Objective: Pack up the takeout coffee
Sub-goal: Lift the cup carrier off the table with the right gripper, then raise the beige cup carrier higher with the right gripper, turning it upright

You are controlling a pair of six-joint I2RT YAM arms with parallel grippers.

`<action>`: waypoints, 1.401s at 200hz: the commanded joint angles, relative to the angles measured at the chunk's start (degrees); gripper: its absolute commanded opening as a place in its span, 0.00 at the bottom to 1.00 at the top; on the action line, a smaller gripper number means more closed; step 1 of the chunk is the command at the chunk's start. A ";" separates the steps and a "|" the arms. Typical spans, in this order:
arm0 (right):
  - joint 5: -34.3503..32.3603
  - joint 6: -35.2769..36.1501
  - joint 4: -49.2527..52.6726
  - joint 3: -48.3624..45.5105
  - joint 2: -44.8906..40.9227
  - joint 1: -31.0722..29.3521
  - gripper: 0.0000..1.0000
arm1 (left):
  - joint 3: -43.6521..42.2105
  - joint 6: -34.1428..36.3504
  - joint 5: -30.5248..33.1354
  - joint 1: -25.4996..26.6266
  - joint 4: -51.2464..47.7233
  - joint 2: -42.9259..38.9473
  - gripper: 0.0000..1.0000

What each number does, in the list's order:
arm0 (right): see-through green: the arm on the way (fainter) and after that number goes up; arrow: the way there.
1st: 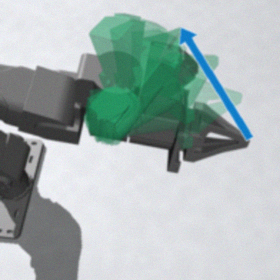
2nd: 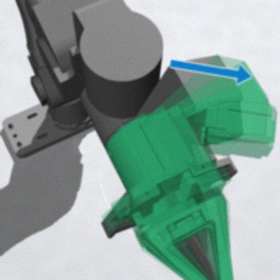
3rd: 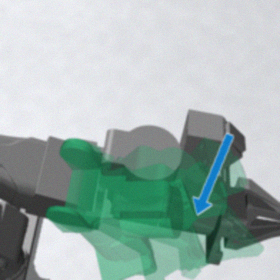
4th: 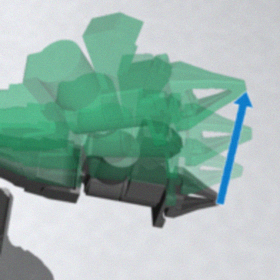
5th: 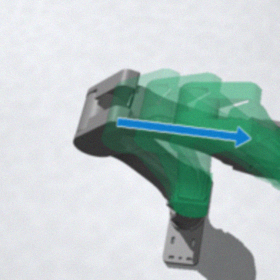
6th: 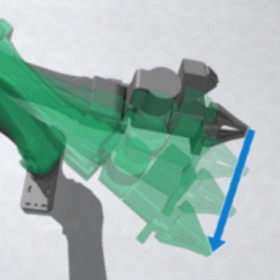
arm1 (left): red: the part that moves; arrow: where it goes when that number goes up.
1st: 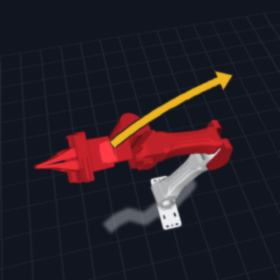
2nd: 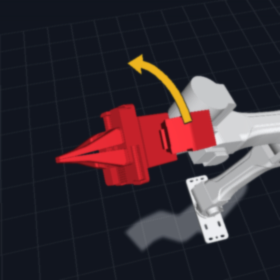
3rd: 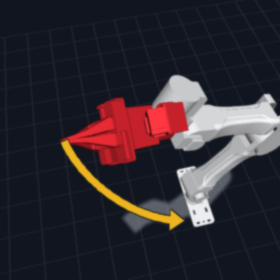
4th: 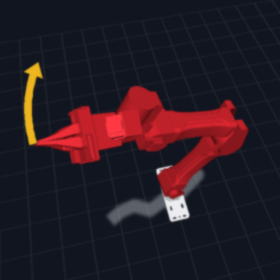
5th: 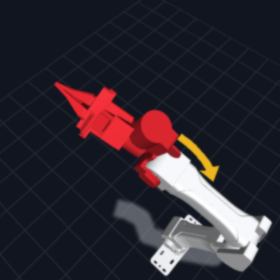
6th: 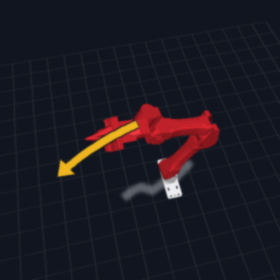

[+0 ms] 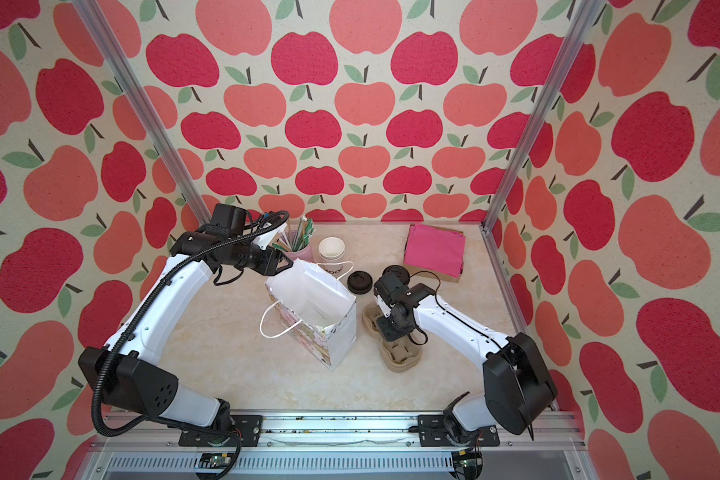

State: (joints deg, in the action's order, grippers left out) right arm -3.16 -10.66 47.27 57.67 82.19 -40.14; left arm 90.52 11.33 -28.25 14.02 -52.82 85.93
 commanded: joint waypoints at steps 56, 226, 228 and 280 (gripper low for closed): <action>-1.42 -0.93 1.55 1.81 -6.90 -0.56 0.22 | -1.30 -0.71 1.18 0.22 1.93 -2.78 0.40; -6.42 0.54 1.75 5.96 -15.37 -0.48 0.22 | -1.66 -0.84 0.21 1.41 2.50 -3.86 0.44; -6.54 0.55 1.76 6.03 -15.47 -0.47 0.22 | -1.66 -0.82 0.19 1.40 2.47 -3.91 0.44; -7.20 2.88 0.86 8.05 -18.43 -0.47 0.22 | -1.44 -0.42 1.93 1.72 0.89 -4.08 0.39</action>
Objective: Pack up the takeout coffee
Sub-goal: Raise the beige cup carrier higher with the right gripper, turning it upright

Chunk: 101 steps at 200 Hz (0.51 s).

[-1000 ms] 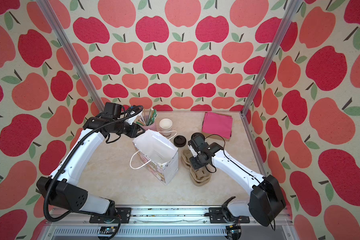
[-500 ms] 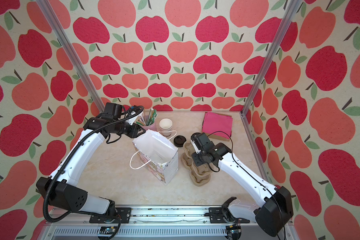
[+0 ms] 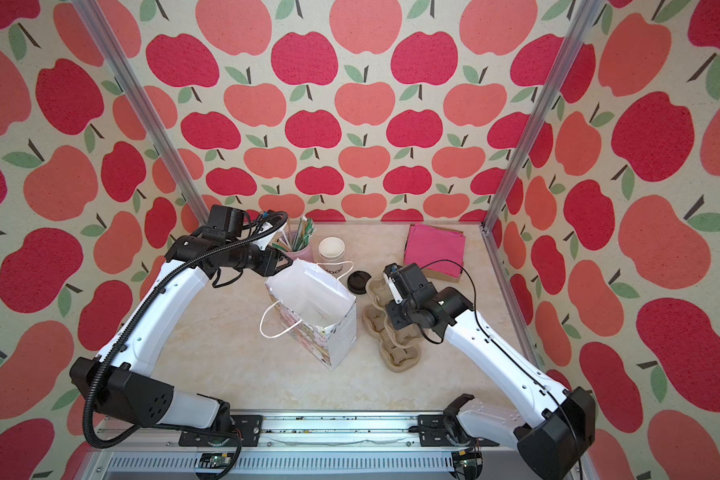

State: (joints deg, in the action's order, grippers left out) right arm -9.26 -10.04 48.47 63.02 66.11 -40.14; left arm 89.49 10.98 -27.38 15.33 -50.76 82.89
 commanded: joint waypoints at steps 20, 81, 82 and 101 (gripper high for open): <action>-0.73 3.08 -0.65 3.92 -3.21 -0.47 0.22 | -0.31 0.09 1.71 0.56 -1.70 -0.95 0.38; 3.77 1.20 -1.43 -0.39 -2.21 -0.47 0.23 | -0.99 0.09 1.96 0.84 -1.27 -0.54 0.38; 3.83 1.14 -1.57 -0.50 -2.17 -0.47 0.23 | -0.99 0.14 1.97 0.88 -1.27 -0.59 0.38; 5.31 0.22 -3.29 -2.90 -1.41 -0.47 0.24 | -1.05 0.10 2.06 0.98 -1.18 -0.53 0.38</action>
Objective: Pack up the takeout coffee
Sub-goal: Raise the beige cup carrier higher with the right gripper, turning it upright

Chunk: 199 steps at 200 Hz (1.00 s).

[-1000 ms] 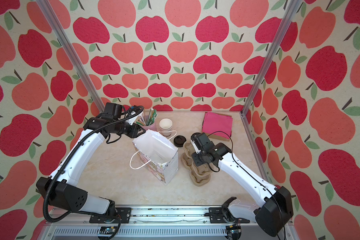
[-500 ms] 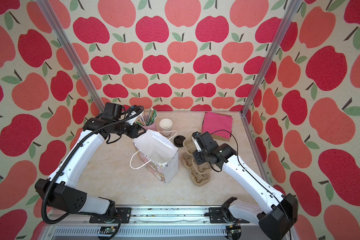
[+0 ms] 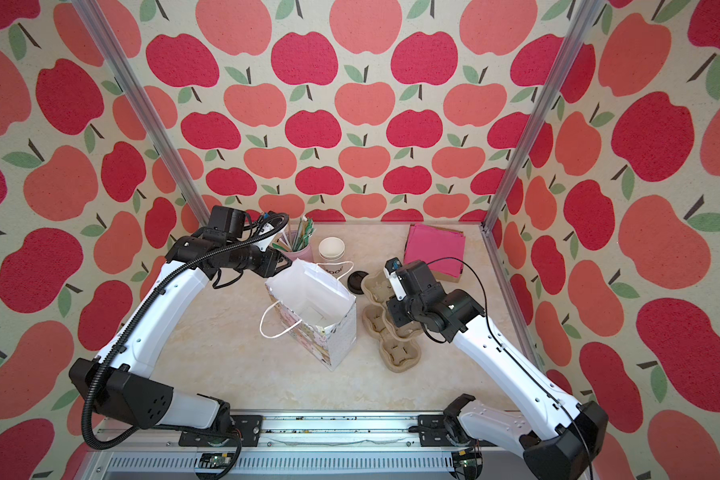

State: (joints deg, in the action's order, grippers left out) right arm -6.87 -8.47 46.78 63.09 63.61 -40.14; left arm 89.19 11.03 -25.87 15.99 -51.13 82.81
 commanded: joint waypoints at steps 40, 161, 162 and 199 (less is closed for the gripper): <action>5.37 -2.60 -4.38 -6.62 4.23 -0.49 0.24 | -0.94 -0.07 0.63 0.36 -0.55 -0.37 0.38; 3.17 -1.48 -2.36 -5.19 5.12 -0.47 0.23 | -1.10 0.32 1.34 0.42 -0.72 -0.67 0.31; 3.09 -1.43 -2.34 -5.18 5.03 -0.47 0.23 | -1.06 0.36 1.34 0.43 -0.72 -0.69 0.30; 1.27 -0.73 -0.89 -2.65 2.12 -0.49 0.22 | -0.94 0.24 1.70 0.42 -0.55 -0.64 0.22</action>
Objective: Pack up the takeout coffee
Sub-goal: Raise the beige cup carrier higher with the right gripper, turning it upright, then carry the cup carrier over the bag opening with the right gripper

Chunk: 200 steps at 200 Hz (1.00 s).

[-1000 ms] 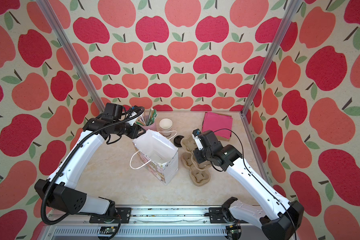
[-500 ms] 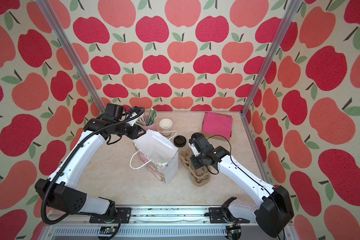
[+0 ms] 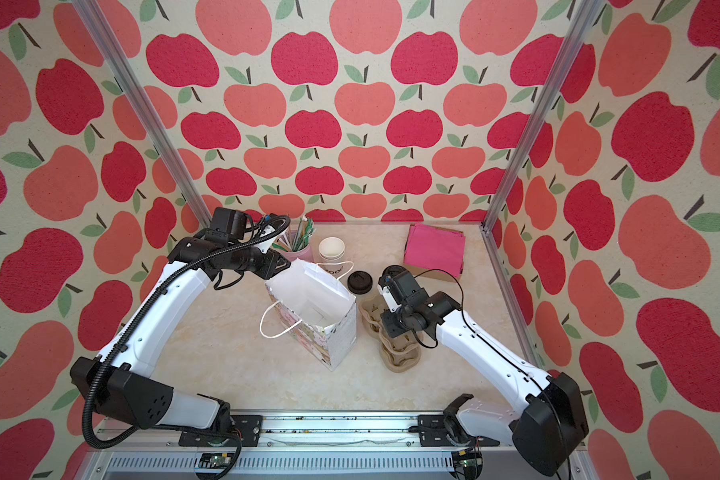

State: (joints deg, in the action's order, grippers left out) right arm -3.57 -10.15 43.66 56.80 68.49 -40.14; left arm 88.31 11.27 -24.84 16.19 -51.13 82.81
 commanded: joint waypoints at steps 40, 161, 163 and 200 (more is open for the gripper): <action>-3.97 2.72 3.80 7.43 -5.35 -0.47 0.21 | -0.09 -0.09 0.67 0.18 -0.37 -0.66 0.14; 1.91 5.86 5.35 25.24 -5.91 -0.82 0.20 | -0.68 -0.71 0.18 0.25 0.60 -0.92 0.09; 2.19 5.80 5.26 25.50 -5.91 -0.82 0.20 | -0.66 -0.67 0.20 0.25 0.64 -0.90 0.09; 6.99 4.20 4.14 29.42 -4.49 -1.48 0.19 | -0.68 -0.77 0.09 0.26 0.86 -0.76 0.09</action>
State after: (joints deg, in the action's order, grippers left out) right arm -1.52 -4.97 48.10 82.89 62.94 -40.66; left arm 88.20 11.20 -24.60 16.19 -50.70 82.81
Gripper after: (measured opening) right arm 0.193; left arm 0.094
